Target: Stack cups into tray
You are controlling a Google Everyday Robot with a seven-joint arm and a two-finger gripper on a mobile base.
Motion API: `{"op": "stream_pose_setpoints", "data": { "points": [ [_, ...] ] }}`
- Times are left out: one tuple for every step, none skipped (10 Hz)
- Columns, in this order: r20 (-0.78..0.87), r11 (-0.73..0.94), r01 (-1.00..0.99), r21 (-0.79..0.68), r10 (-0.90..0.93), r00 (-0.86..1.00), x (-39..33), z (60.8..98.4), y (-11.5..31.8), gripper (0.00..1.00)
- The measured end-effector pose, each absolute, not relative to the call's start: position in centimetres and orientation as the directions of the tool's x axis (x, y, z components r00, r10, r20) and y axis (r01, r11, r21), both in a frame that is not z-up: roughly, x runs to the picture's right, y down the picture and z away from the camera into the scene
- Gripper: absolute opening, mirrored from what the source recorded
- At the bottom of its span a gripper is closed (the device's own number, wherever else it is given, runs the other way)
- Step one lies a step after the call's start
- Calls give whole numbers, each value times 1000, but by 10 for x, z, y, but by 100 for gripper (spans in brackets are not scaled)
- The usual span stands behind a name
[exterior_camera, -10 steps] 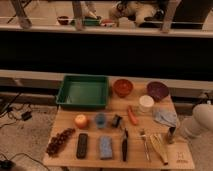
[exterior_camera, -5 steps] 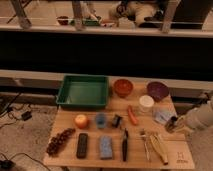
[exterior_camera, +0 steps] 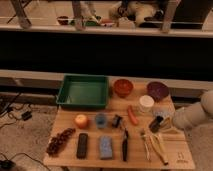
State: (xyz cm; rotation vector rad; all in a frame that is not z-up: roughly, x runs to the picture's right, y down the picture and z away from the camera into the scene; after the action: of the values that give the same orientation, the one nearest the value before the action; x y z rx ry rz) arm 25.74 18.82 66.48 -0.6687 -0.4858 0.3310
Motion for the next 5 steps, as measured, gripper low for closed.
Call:
{"op": "stream_pose_setpoints", "data": {
  "points": [
    [354, 751, -103, -652, 422, 835, 241, 664, 189, 0],
    [402, 766, -51, -640, 391, 828, 220, 665, 190, 0],
    [448, 776, 2, -631, 362, 818, 203, 670, 189, 0],
    [485, 783, 45, -620, 338, 806, 191, 675, 188, 0],
    [524, 788, 92, -609, 312, 792, 177, 682, 188, 0]
  ]
}}
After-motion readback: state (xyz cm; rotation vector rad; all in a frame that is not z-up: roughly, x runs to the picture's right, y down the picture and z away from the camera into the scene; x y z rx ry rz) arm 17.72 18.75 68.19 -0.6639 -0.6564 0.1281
